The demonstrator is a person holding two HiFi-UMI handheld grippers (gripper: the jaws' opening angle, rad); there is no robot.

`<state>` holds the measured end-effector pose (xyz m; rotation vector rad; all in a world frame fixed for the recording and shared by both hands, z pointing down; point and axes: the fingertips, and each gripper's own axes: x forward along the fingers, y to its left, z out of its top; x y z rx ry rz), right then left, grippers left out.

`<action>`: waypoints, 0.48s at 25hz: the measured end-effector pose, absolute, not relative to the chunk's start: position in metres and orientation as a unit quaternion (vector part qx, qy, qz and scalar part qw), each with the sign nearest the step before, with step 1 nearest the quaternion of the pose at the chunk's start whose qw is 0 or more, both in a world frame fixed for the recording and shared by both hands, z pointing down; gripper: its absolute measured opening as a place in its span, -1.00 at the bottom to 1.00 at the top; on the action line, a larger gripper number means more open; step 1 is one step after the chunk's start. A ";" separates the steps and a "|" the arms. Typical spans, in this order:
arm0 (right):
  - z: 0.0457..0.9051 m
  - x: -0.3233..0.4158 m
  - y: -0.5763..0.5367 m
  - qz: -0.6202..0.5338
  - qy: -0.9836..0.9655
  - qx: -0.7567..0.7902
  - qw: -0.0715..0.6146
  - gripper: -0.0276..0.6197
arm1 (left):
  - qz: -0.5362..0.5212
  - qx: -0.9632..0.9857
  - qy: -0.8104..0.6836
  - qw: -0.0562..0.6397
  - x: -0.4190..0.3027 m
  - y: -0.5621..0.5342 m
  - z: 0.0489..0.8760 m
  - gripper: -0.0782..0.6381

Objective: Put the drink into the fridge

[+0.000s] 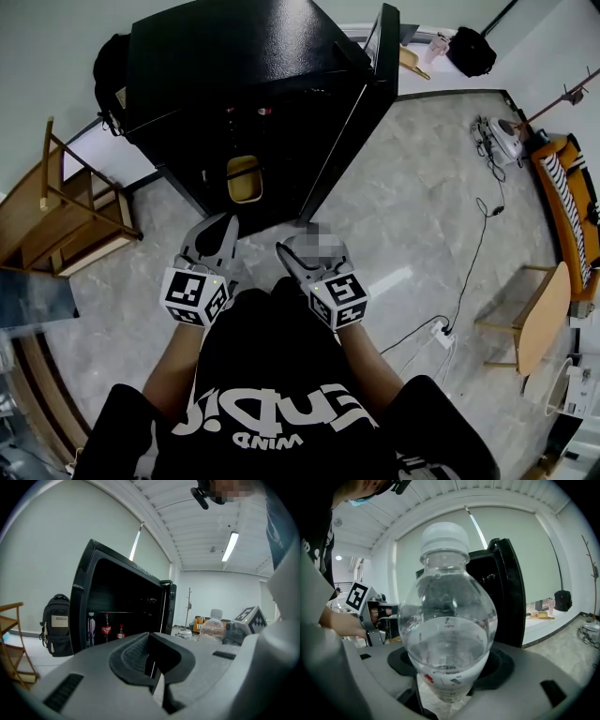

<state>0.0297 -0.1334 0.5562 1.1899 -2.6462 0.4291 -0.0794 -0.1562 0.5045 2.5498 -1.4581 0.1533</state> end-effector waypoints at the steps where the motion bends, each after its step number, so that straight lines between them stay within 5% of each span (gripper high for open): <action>1: 0.560 0.029 -0.137 0.146 -0.897 0.404 0.104 0.06 | 0.052 0.863 -0.493 0.100 -0.079 -0.158 0.508 -0.76; 12: 0.568 0.018 -0.182 0.144 -0.898 0.400 0.117 0.06 | 0.059 0.858 -0.496 0.118 -0.077 -0.161 0.512 -0.76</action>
